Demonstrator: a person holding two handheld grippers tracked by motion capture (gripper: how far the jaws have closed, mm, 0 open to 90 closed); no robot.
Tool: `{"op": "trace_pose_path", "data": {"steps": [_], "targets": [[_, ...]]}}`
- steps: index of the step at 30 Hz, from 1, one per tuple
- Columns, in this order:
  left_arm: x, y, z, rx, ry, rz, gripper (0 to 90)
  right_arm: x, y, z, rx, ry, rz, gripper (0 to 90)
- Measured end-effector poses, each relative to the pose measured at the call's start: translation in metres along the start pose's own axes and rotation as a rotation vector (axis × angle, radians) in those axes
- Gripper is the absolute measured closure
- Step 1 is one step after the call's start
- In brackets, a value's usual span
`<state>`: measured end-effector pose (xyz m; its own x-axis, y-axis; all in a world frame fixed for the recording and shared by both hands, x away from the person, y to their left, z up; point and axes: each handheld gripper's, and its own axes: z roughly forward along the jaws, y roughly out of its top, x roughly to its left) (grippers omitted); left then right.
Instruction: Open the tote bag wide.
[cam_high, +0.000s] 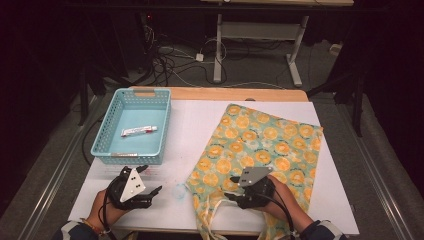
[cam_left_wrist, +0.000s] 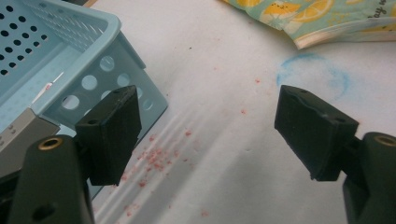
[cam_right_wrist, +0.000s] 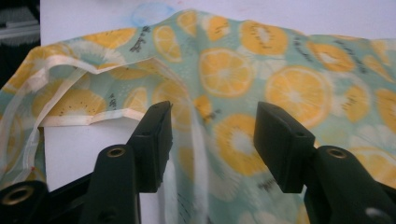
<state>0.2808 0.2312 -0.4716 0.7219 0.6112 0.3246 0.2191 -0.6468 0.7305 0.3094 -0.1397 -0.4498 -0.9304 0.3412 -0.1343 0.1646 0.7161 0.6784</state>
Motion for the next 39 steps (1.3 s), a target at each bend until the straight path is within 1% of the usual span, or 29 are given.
{"op": "trace_pose_path", "data": {"steps": [2, 3, 4, 5, 6, 7, 8, 9, 11, 12, 14, 15, 17, 19, 20, 22, 23, 24, 25, 28, 29, 32, 33, 35, 37, 38, 39], "targets": [[0.0, 0.0, 0.0, 0.001, 0.001, 0.003, 22.3, 0.002, 0.002, 0.01, 0.036, 0.005, -0.015, 50.3], [-0.001, 0.0, 0.0, 0.003, 0.0, 0.004, 22.3, 0.003, 0.003, 0.015, 0.057, -0.001, -0.03, 52.4], [-0.001, 0.0, 0.0, 0.004, 0.0, 0.006, 22.3, 0.003, 0.004, 0.021, 0.079, -0.012, -0.041, 53.9], [-0.001, 0.0, 0.0, 0.004, 0.001, 0.006, 22.3, 0.003, 0.005, 0.025, 0.111, -0.034, -0.05, 55.7], [-0.001, 0.0, 0.0, 0.003, 0.0, 0.005, 22.3, 0.002, 0.005, 0.03, 0.122, -0.042, -0.049, 59.1], [-0.001, 0.0, 0.0, 0.003, 0.001, 0.003, 22.3, 0.0, 0.005, 0.034, 0.125, -0.05, -0.048, 64.4], [-0.001, 0.0, 0.001, 0.003, 0.001, 0.003, 22.3, -0.001, 0.005, 0.036, 0.121, -0.058, -0.036, 69.8], [0.0, 0.0, 0.001, 0.003, 0.001, 0.003, 22.3, -0.002, 0.006, 0.038, 0.115, -0.062, -0.028, 73.5], [0.0, 0.0, 0.001, 0.005, 0.001, 0.003, 22.4, -0.005, 0.008, 0.041, 0.12, -0.075, -0.031, 80.4], [0.0, 0.0, 0.001, 0.006, 0.002, 0.004, 22.4, -0.006, 0.009, 0.043, 0.112, -0.081, -0.028, 84.4], [0.0, 0.0, 0.001, 0.006, 0.002, 0.004, 22.4, -0.009, 0.011, 0.047, 0.112, -0.087, -0.015, 89.4], [0.0, 0.0, 0.002, 0.007, 0.002, 0.004, 22.4, -0.01, 0.013, 0.049, 0.121, -0.105, -0.018, 89.6], [0.0, 0.0, 0.002, 0.007, 0.002, 0.005, 22.4, -0.016, 0.017, 0.053, 0.107, -0.124, -0.009, 89.8], [0.0, 0.0, 0.001, 0.006, 0.006, 0.005, 22.4, -0.023, 0.021, 0.056, 0.093, -0.144, 0.024, 89.9], [0.001, 0.0, 0.001, 0.005, 0.006, 0.003, 22.4, -0.028, 0.023, 0.058, 0.08, -0.156, 0.032, 89.9], [0.001, 0.0, 0.001, 0.004, 0.009, 0.002, 22.4, -0.039, 0.028, 0.058, 0.058, -0.193, 0.061, 89.9], [0.001, 0.0, 0.0, 0.005, 0.01, -0.001, 22.4, -0.045, 0.03, 0.058, 0.05, -0.193, 0.094, 89.9], [0.002, -0.001, 0.0, 0.004, 0.009, -0.003, 22.4, -0.051, 0.033, 0.058, 0.043, -0.199, 0.097, 89.9], [0.002, -0.001, 0.0, 0.005, 0.011, -0.003, 22.4, -0.056, 0.035, 0.058, 0.033, -0.229, 0.094, 90.0], [0.004, -0.001, 0.0, 0.002, 0.014, -0.009, 22.4, -0.072, 0.044, 0.054, 0.007, -0.279, 0.121, 90.0], [0.004, -0.001, 0.0, 0.002, 0.015, -0.008, 22.4, -0.077, 0.046, 0.053, 0.0, -0.294, 0.138, 90.0], [0.005, 0.0, 0.001, 0.002, 0.017, -0.008, 22.4, -0.095, 0.051, 0.049, -0.003, -0.354, 0.17, 90.0], [0.005, 0.0, 0.001, 0.002, 0.018, -0.005, 22.4, -0.102, 0.051, 0.047, -0.01, -0.364, 0.184, 90.0], [0.006, 0.001, 0.001, -0.003, 0.022, -0.007, 22.4, -0.112, 0.052, 0.045, 0.001, -0.422, 0.188, 90.0], [0.007, 0.001, 0.001, -0.003, 0.026, -0.007, 22.4, -0.122, 0.052, 0.043, 0.0, -0.442, 0.226, 90.0], [0.007, 0.001, 0.001, -0.003, 0.027, -0.008, 22.4, -0.126, 0.052, 0.041, -0.002, -0.462, 0.224, 90.0], [0.008, 0.001, 0.001, -0.005, 0.028, -0.011, 22.4, -0.13, 0.053, 0.039, -0.002, -0.48, 0.233, 90.0]]}}
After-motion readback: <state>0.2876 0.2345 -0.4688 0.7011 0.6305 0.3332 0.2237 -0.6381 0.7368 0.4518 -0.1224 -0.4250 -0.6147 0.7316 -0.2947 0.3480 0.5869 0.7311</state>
